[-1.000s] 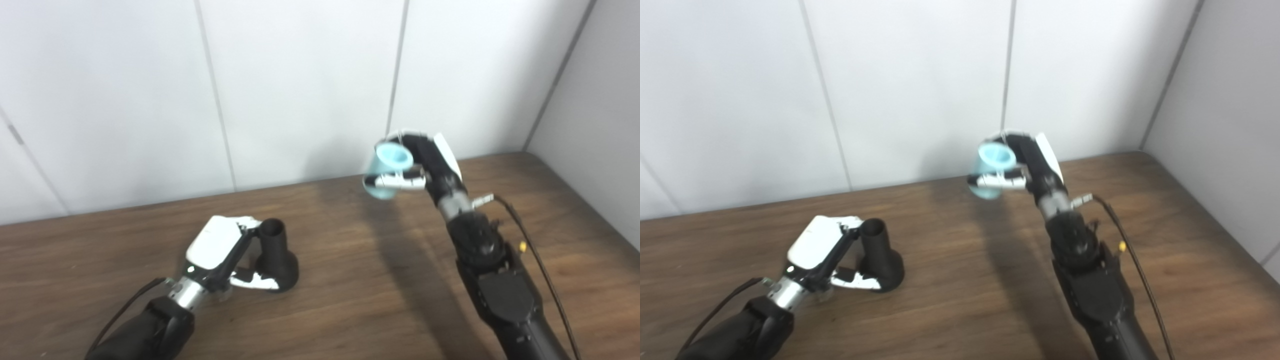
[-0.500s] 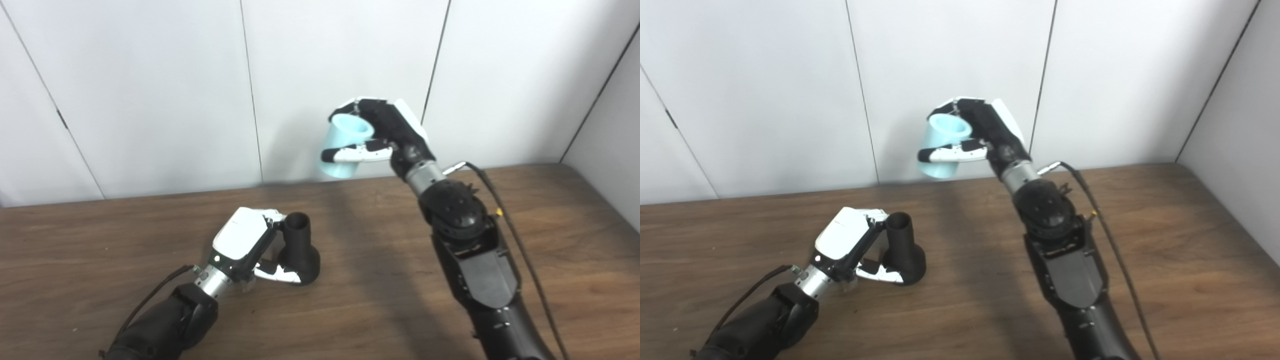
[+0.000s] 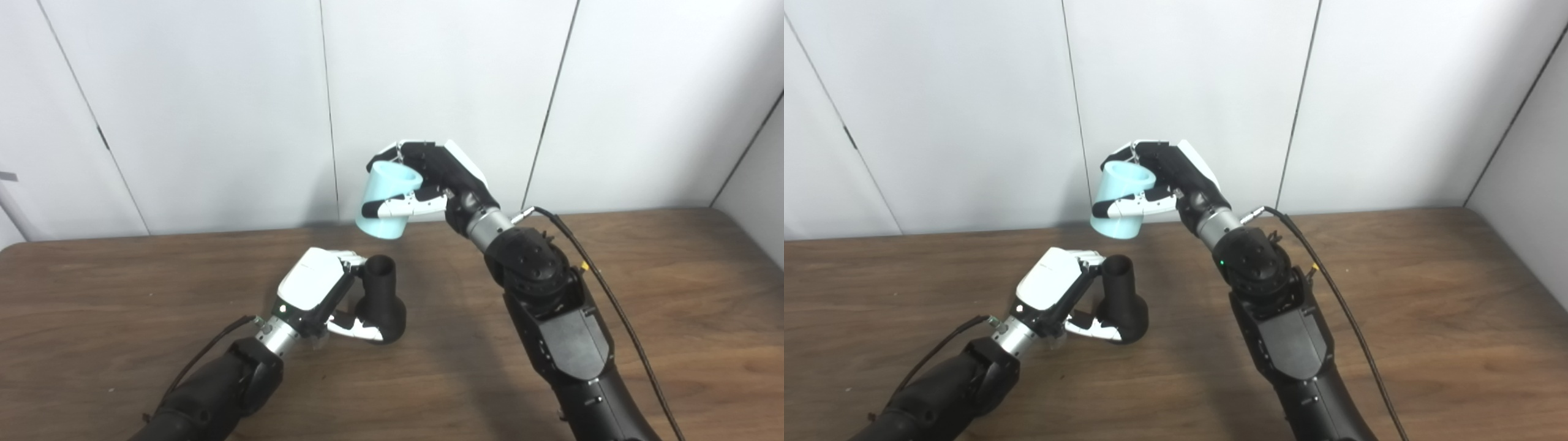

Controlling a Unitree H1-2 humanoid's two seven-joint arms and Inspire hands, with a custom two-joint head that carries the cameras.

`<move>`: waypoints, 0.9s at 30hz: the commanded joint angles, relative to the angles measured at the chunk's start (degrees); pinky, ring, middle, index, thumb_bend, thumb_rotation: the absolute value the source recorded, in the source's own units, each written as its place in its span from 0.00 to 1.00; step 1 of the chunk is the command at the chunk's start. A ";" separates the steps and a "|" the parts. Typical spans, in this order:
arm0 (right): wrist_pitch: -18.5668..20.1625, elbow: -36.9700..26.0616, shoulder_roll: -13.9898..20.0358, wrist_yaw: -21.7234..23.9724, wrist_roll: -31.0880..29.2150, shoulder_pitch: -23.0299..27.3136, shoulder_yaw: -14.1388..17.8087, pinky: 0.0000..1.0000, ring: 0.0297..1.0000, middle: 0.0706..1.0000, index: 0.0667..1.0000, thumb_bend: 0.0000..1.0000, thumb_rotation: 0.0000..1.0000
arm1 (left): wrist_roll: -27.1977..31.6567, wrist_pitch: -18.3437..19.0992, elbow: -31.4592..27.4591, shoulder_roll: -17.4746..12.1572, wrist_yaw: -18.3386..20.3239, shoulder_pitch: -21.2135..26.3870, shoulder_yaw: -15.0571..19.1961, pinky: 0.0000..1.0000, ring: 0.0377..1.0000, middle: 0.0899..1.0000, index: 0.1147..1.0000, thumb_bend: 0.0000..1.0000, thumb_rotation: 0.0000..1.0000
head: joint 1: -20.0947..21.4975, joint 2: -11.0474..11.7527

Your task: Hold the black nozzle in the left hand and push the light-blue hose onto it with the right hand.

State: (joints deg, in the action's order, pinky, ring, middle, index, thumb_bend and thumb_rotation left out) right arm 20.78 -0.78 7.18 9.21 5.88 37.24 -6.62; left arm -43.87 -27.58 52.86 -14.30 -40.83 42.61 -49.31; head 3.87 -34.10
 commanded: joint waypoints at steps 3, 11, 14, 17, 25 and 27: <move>-4.10 -0.32 1.19 0.79 2.08 3.64 -1.92 0.33 0.42 0.46 0.48 0.50 0.00 | -4.05 0.70 6.25 3.72 2.06 -10.71 -4.00 0.47 0.55 0.43 0.41 0.53 0.00 | -0.08 -0.46; -4.46 -0.03 2.80 2.92 3.43 2.79 -3.38 0.38 0.44 0.45 0.45 0.50 0.00 | -2.96 0.69 4.52 3.57 3.96 -11.22 -3.35 0.48 0.55 0.43 0.41 0.53 0.00 | -0.95 -1.32; -4.66 0.11 3.32 3.66 3.01 2.62 -3.74 0.40 0.44 0.45 0.45 0.50 0.00 | -2.74 0.68 4.27 3.48 4.27 -11.28 -3.23 0.49 0.55 0.44 0.40 0.53 0.00 | -1.01 -1.47; -4.85 0.09 4.02 4.62 2.80 2.40 -4.29 0.39 0.44 0.45 0.45 0.50 0.00 | -3.08 0.69 4.28 3.39 3.87 -11.28 -3.21 0.49 0.55 0.45 0.40 0.53 0.00 | -0.99 -1.67; -4.32 -0.82 5.54 6.16 3.58 2.07 -5.32 0.38 0.44 0.45 0.45 0.50 0.00 | -2.93 0.68 4.01 3.12 4.05 -11.28 -3.19 0.48 0.55 0.43 0.42 0.53 0.00 | -1.05 -2.16; -4.42 -0.99 5.83 6.72 3.51 2.06 -5.34 0.37 0.44 0.45 0.45 0.50 0.00 | -2.60 0.67 3.78 2.99 4.36 -11.32 -3.21 0.48 0.55 0.44 0.41 0.53 0.00 | -1.03 -2.27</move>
State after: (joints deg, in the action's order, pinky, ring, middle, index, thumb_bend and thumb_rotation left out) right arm 20.15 1.76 11.37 15.39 9.03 36.72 -12.05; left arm -43.93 -27.58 52.94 -14.04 -40.53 42.81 -48.94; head 2.81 -36.21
